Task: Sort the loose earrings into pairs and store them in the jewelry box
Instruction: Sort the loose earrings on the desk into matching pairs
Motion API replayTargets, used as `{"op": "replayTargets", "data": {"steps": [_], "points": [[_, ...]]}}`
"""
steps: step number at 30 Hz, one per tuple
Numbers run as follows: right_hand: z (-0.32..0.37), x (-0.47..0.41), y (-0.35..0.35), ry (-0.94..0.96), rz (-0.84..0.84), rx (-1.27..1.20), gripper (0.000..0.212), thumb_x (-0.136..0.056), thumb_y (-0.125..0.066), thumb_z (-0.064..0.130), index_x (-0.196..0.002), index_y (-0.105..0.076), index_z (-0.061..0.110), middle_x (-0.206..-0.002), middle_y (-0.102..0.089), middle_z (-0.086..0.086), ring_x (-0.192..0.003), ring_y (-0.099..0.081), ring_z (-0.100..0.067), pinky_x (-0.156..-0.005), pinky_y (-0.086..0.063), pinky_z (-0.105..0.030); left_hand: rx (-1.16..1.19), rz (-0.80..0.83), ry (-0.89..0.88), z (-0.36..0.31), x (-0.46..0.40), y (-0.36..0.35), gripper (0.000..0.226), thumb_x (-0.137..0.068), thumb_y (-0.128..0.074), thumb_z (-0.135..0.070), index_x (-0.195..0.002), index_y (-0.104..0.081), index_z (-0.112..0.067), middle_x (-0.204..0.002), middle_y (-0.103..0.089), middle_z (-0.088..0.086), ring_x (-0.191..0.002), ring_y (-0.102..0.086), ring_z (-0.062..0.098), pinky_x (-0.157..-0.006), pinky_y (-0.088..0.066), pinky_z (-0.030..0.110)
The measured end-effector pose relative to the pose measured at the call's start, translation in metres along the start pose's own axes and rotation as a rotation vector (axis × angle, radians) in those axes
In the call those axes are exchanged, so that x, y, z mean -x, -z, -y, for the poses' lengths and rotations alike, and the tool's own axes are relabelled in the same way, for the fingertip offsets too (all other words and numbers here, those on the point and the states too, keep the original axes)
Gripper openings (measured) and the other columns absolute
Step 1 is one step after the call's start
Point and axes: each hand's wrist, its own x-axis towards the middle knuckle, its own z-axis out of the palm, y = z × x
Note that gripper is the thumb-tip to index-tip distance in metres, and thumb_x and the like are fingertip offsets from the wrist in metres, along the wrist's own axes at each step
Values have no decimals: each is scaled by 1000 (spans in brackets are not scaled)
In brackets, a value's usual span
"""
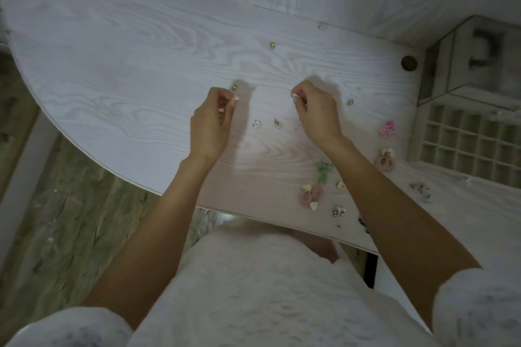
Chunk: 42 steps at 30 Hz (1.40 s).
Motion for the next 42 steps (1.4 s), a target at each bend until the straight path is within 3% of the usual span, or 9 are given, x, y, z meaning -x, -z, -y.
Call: {"op": "replayTargets", "data": {"steps": [8,14,18,21,26,31,34,37,42], "points": [[-23,113,59,-249,-202,-313,7,-89,-59,8,-93,-63,10,-85,-67,-1,-79,-65,-13,-76,-53,-20,286,237,16,-42,48,-41,2,-89,-61,-19,-89,-59,-18,-77,-63,-9,-71,-67,15,-71,-56,32],[-65,147,79,-410,-222,-299,9,-86,-62,5,-90,-66,12,-87,-67,-1,-79,-62,-9,-72,-46,-5,197,441,-50,-65,55,-101,8,-82,-68,-10,-82,-65,-18,-80,-66,-8,-68,-59,-5,-68,-49,11],[-83,117,80,-360,-236,-157,11,-84,-63,7,-91,-70,12,-87,-70,-2,-77,-61,-11,-74,-49,-16,8,410,-194,-85,26,-144,7,-78,-69,-8,-83,-70,-12,-84,-69,3,-75,-61,10,-73,-50,21],[-92,91,77,-350,-212,-51,14,-83,-62,8,-93,-71,10,-89,-71,-7,-81,-64,-18,-78,-50,-27,-120,436,-246,-97,9,-170,11,-81,-66,-8,-89,-72,-12,-92,-71,5,-83,-63,13,-74,-44,15],[-93,70,72,-392,-73,50,22,-85,-60,8,-104,-70,8,-99,-72,-10,-94,-64,-22,-84,-48,-29,-250,517,-259,-100,-2,-183,26,-81,-67,-13,-106,-68,-14,-104,-69,5,-95,-63,17,-87,-47,25],[-96,76,80,-403,-101,52,30,-81,-61,1,-110,-65,6,-109,-66,-15,-98,-62,-26,-85,-43,-27,-275,592,-302,-97,-5,-175,45,-76,-58,2,-118,-61,-13,-115,-64,7,-102,-60,22,-94,-47,32],[-97,80,77,-396,-91,87,31,-81,-58,-1,-111,-63,5,-109,-63,-14,-96,-60,-26,-82,-41,-25,-299,569,-314,-96,-8,-173,43,-77,-57,1,-117,-62,-14,-112,-62,9,-98,-59,23,-90,-47,31],[-93,78,69,-376,-47,126,28,-82,-58,1,-110,-60,3,-113,-60,-17,-110,-55,-32,-84,-41,-32,-345,579,-288,-97,-13,-174,35,-76,-64,-6,-110,-65,-16,-105,-63,7,-92,-60,21,-82,-44,25],[-86,65,63,-426,-6,139,24,-86,-59,11,-108,-57,1,-113,-58,-16,-114,-50,-29,-88,-38,-32,-379,632,-291,-105,-16,-176,33,-77,-67,-12,-109,-65,-15,-104,-65,8,-94,-61,23,-86,-47,32]]}}
